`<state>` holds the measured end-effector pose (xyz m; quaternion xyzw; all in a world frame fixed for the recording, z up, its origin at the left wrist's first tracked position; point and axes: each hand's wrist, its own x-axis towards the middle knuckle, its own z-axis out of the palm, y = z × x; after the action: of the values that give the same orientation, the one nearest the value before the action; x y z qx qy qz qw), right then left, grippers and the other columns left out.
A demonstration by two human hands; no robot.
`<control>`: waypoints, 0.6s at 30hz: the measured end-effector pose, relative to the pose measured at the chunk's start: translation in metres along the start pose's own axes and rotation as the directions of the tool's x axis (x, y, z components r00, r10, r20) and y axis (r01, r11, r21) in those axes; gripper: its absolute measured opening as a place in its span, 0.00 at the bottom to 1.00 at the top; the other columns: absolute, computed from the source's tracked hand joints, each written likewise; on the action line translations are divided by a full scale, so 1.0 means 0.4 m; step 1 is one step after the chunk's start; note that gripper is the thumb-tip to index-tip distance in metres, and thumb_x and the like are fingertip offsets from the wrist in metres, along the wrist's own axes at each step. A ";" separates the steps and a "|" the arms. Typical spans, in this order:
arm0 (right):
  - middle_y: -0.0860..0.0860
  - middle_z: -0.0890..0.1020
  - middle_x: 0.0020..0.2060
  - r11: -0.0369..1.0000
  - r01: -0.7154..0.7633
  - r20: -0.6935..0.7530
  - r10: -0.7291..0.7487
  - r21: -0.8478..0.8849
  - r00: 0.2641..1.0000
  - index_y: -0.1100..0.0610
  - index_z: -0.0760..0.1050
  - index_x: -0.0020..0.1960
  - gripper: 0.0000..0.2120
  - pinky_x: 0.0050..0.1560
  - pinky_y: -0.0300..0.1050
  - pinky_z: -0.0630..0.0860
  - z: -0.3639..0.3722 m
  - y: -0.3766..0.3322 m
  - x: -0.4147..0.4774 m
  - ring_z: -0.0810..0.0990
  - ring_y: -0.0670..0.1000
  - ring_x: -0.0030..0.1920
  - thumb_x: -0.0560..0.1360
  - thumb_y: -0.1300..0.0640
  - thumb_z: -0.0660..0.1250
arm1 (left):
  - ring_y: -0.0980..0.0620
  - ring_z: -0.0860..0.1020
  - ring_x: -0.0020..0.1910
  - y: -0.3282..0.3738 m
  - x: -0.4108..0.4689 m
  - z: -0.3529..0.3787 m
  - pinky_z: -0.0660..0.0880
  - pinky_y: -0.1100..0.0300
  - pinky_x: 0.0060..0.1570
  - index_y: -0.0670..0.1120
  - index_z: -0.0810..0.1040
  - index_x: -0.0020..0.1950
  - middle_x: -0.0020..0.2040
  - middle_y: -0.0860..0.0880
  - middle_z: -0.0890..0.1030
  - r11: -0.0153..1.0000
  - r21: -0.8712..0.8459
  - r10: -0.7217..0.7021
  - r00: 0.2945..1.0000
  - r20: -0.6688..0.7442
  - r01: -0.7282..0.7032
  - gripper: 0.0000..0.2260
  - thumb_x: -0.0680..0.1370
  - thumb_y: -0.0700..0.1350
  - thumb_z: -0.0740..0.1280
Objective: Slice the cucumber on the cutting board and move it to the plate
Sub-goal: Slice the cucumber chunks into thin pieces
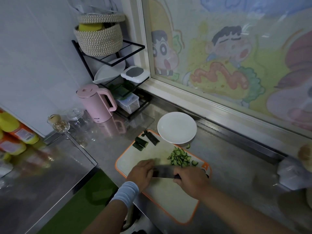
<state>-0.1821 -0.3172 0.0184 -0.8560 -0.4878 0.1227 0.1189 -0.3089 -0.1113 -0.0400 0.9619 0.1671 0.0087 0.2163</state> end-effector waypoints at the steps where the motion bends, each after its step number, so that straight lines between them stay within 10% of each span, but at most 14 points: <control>1: 0.46 0.82 0.48 1.000 -0.005 0.005 0.005 0.009 1.000 0.46 0.73 0.56 0.13 0.39 0.42 0.67 0.001 0.003 0.001 0.80 0.49 0.49 0.76 0.41 0.63 | 0.49 0.70 0.64 0.001 -0.001 -0.006 0.65 0.58 0.65 0.49 0.74 0.66 0.65 0.50 0.74 1.000 -0.016 0.020 0.998 -0.054 -0.021 0.24 0.75 0.53 0.50; 5: 0.47 0.82 0.44 1.000 -0.022 0.001 0.022 -0.008 1.000 0.47 0.73 0.52 0.12 0.37 0.44 0.69 0.006 0.001 0.014 0.80 0.50 0.45 0.75 0.40 0.63 | 0.51 0.75 0.59 -0.015 -0.033 -0.006 0.73 0.57 0.59 0.50 0.80 0.60 0.59 0.51 0.79 0.964 0.001 0.267 0.964 -0.019 -0.267 0.20 0.72 0.48 0.57; 9: 0.47 0.82 0.43 0.998 -0.042 0.001 0.042 -0.037 0.999 0.48 0.72 0.52 0.13 0.36 0.44 0.71 0.009 -0.015 0.028 0.80 0.49 0.44 0.75 0.40 0.61 | 0.51 0.67 0.68 -0.055 -0.008 -0.016 0.61 0.58 0.69 0.51 0.70 0.70 0.68 0.51 0.72 0.995 0.026 0.091 0.987 0.132 -0.096 0.25 0.74 0.51 0.50; 18: 0.47 0.82 0.43 0.997 -0.054 -0.020 0.053 -0.053 0.998 0.45 0.73 0.53 0.12 0.35 0.42 0.67 -0.017 -0.080 0.049 0.80 0.50 0.44 0.76 0.40 0.60 | 0.48 0.72 0.61 -0.077 0.061 -0.051 0.68 0.58 0.61 0.56 0.74 0.65 0.61 0.51 0.77 0.998 -0.002 0.062 0.955 0.289 -0.064 0.23 0.72 0.51 0.52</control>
<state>-0.1958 -0.2851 0.0333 -0.8728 -0.4668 0.1047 0.0970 -0.2975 -0.0687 -0.0360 0.9585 0.1030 -0.1254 0.2346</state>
